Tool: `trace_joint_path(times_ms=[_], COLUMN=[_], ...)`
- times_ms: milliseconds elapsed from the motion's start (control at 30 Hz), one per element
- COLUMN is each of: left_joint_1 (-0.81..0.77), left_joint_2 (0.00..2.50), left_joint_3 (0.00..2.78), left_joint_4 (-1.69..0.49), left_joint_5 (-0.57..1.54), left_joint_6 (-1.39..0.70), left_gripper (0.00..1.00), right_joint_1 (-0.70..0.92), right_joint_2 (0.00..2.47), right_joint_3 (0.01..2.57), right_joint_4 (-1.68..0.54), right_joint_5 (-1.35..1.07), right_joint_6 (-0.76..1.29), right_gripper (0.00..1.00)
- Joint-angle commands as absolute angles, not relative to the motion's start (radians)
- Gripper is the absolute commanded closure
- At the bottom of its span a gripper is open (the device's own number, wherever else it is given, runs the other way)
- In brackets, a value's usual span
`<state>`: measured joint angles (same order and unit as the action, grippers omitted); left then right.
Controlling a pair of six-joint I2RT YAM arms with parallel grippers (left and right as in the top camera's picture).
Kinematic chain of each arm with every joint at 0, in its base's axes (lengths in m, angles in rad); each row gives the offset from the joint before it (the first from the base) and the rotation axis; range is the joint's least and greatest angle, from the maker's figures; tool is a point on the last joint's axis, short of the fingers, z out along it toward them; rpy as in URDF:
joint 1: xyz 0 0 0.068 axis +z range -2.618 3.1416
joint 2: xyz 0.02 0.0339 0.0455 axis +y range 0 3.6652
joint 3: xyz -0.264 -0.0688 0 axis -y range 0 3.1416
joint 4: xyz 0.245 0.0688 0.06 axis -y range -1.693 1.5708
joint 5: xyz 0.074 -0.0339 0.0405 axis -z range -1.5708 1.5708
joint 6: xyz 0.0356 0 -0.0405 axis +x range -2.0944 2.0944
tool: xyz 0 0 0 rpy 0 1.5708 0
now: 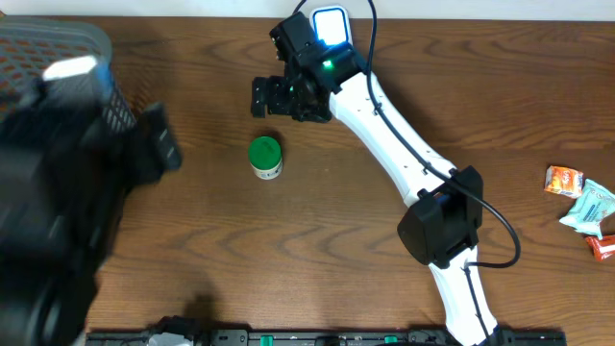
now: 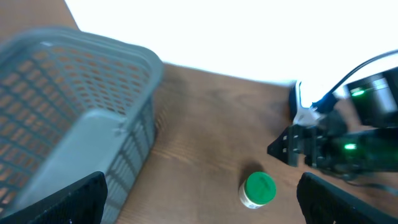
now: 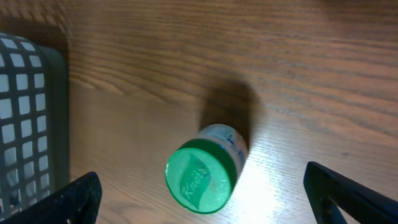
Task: Scan the item barcode
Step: 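Move the right gripper over the green-lidded jar and grasp it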
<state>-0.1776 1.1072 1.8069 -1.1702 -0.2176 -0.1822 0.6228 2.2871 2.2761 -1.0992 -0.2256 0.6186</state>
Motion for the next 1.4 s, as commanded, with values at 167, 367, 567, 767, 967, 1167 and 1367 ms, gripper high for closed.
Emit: trace_joint_path(times_ms=[167, 367, 567, 767, 967, 1167, 1367], left_joint_1=[-0.173, -0.173, -0.173, -0.173, -0.173, -0.173, -0.173], left_joint_2=[0.946, 0.940, 0.940, 0.940, 0.940, 0.940, 0.940], left_joint_3=[1.810, 1.805, 1.783, 1.783, 1.783, 1.783, 1.782], left_joint_4=[-1.259, -1.348, -1.371, -1.381, -1.392, -1.412, -1.413], left_joint_5=[-0.263, -0.263, -0.263, -0.263, -0.263, -0.263, -0.263], left_joint_6=[-0.215, -0.228, -0.272, -0.276, -0.275, -0.275, -0.275], left_gripper=[0.02, 0.02, 0.02, 0.02, 0.02, 0.02, 0.02], right_joint_1=[0.677, 0.696, 0.698, 0.714, 0.740, 0.739, 0.749], right_joint_2=[2.360, 2.360, 2.361, 2.374, 2.436, 2.484, 2.505], right_joint_3=[2.275, 2.275, 2.275, 2.275, 2.275, 2.275, 2.275], right_joint_4=[-1.114, -1.131, -1.153, -1.143, -1.142, -1.144, -1.144], right_joint_5=[-0.122, -0.115, -0.141, -0.165, -0.173, -0.174, -0.133], right_joint_6=[0.763, 0.838, 0.888, 0.902, 0.866, 0.851, 0.836], right_gripper=[0.01, 0.02, 0.04, 0.03, 0.02, 0.01, 0.01])
